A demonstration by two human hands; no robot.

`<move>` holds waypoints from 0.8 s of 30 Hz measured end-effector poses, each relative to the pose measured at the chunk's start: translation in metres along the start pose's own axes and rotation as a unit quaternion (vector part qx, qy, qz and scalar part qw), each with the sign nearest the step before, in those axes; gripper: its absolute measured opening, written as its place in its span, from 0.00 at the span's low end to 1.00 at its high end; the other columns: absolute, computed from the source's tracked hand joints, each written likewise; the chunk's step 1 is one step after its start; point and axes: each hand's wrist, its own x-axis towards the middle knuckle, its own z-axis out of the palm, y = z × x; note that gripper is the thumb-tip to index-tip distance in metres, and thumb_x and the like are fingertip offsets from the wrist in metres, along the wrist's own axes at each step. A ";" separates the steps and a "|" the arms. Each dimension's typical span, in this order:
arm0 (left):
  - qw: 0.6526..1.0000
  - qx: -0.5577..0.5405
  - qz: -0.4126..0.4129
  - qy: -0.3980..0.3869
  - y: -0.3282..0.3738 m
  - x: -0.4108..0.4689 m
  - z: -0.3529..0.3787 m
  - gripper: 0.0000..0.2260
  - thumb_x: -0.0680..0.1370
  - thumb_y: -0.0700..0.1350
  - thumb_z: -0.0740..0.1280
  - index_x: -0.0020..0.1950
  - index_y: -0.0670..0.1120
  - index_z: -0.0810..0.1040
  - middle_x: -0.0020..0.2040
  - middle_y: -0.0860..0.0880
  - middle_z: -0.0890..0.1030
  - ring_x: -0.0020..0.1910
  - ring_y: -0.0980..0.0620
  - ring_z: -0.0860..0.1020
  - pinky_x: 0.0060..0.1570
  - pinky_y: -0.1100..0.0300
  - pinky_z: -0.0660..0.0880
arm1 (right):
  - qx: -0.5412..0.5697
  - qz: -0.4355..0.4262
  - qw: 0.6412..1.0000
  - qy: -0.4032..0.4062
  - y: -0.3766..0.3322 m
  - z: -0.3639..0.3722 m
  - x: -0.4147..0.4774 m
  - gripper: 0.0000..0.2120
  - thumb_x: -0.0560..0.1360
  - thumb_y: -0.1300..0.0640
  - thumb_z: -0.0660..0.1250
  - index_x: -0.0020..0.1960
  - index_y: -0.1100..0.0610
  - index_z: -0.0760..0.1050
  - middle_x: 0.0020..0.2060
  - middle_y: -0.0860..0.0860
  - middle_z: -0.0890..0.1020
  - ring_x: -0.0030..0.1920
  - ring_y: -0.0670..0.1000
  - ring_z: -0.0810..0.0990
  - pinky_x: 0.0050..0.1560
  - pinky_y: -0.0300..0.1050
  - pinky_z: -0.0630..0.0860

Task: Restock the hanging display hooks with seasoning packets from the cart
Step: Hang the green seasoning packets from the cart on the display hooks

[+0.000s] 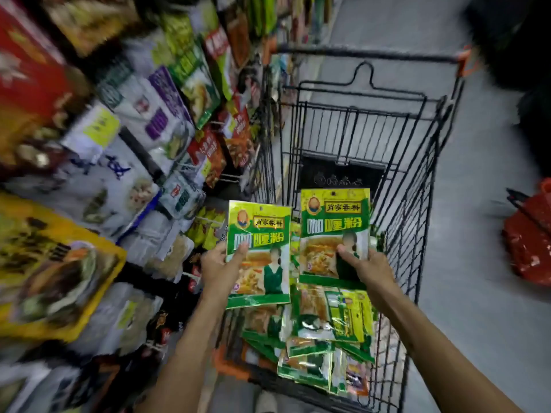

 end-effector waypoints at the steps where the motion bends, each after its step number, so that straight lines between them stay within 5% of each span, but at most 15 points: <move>1: 0.999 -0.009 0.023 0.023 0.018 -0.007 -0.011 0.11 0.76 0.44 0.69 0.52 0.38 0.81 0.32 0.54 0.80 0.24 0.64 0.74 0.22 0.71 0.68 | -0.004 -0.019 1.000 -0.020 -0.019 0.002 -0.005 0.14 0.72 0.49 0.73 0.48 0.58 0.78 0.42 0.55 0.82 0.42 0.53 0.83 0.38 0.46 0.79; 5: 0.981 -0.015 0.141 0.133 0.093 -0.049 -0.063 0.06 0.75 0.51 0.68 0.44 0.49 0.80 0.27 0.59 0.78 0.25 0.66 0.73 0.24 0.72 0.66 | -0.023 -0.133 0.986 -0.101 -0.098 0.018 -0.037 0.09 0.71 0.49 0.73 0.42 0.54 0.80 0.33 0.48 0.84 0.32 0.46 0.83 0.29 0.39 0.75; 9: 0.948 -0.023 0.223 0.226 0.158 -0.103 -0.122 0.05 0.77 0.51 0.67 0.42 0.58 0.79 0.26 0.59 0.76 0.23 0.63 0.70 0.23 0.69 0.66 | -0.052 -0.242 0.952 -0.182 -0.169 0.045 -0.083 0.11 0.69 0.48 0.74 0.41 0.56 0.80 0.38 0.53 0.84 0.38 0.52 0.83 0.40 0.46 0.79; 12: 0.910 -0.032 0.284 0.301 0.198 -0.149 -0.167 0.05 0.77 0.47 0.67 0.46 0.59 0.79 0.36 0.64 0.82 0.35 0.66 0.77 0.35 0.70 0.72 | -0.033 -0.296 0.920 -0.257 -0.213 0.071 -0.125 0.36 0.66 0.40 0.74 0.53 0.73 0.74 0.50 0.72 0.78 0.47 0.68 0.80 0.49 0.57 0.76; 15: 0.872 -0.030 0.317 0.371 0.229 -0.195 -0.211 0.05 0.78 0.47 0.67 0.49 0.57 0.79 0.36 0.64 0.81 0.33 0.64 0.76 0.30 0.72 0.71 | -0.034 -0.345 0.883 -0.315 -0.248 0.103 -0.173 0.50 0.60 0.31 0.72 0.58 0.75 0.68 0.57 0.73 0.72 0.56 0.72 0.73 0.53 0.62 0.72; 19: 0.821 -0.027 0.353 0.448 0.261 -0.257 -0.265 0.07 0.77 0.48 0.67 0.45 0.61 0.78 0.36 0.63 0.82 0.33 0.65 0.76 0.31 0.69 0.72 | -0.022 -0.398 0.842 -0.364 -0.281 0.145 -0.248 0.41 0.58 0.29 0.72 0.48 0.67 0.74 0.40 0.60 0.75 0.44 0.62 0.79 0.44 0.52 0.70; 21: 0.805 -0.028 0.356 0.474 0.268 -0.283 -0.290 0.04 0.77 0.49 0.67 0.42 0.54 0.78 0.39 0.54 0.81 0.36 0.55 0.77 0.37 0.60 0.75 | -0.017 -0.406 0.821 -0.402 -0.290 0.165 -0.286 0.29 0.63 0.37 0.72 0.47 0.63 0.77 0.45 0.64 0.79 0.48 0.59 0.81 0.49 0.61 0.75; 23: 0.787 -0.017 0.356 0.504 0.270 -0.308 -0.316 0.05 0.77 0.50 0.67 0.42 0.53 0.78 0.41 0.52 0.82 0.39 0.52 0.78 0.41 0.56 0.75 | 0.007 -0.412 0.804 -0.429 -0.294 0.188 -0.318 0.21 0.67 0.44 0.72 0.47 0.63 0.78 0.58 0.67 0.70 0.55 0.59 0.76 0.60 0.68 0.69; 24: 0.778 -0.013 0.356 0.518 0.270 -0.319 -0.328 0.03 0.77 0.50 0.67 0.43 0.57 0.78 0.42 0.56 0.83 0.40 0.54 0.79 0.41 0.56 0.76 | 0.009 -0.416 0.796 -0.440 -0.296 0.199 -0.331 0.22 0.68 0.45 0.72 0.47 0.64 0.78 0.51 0.70 0.77 0.56 0.63 0.75 0.61 0.70 0.67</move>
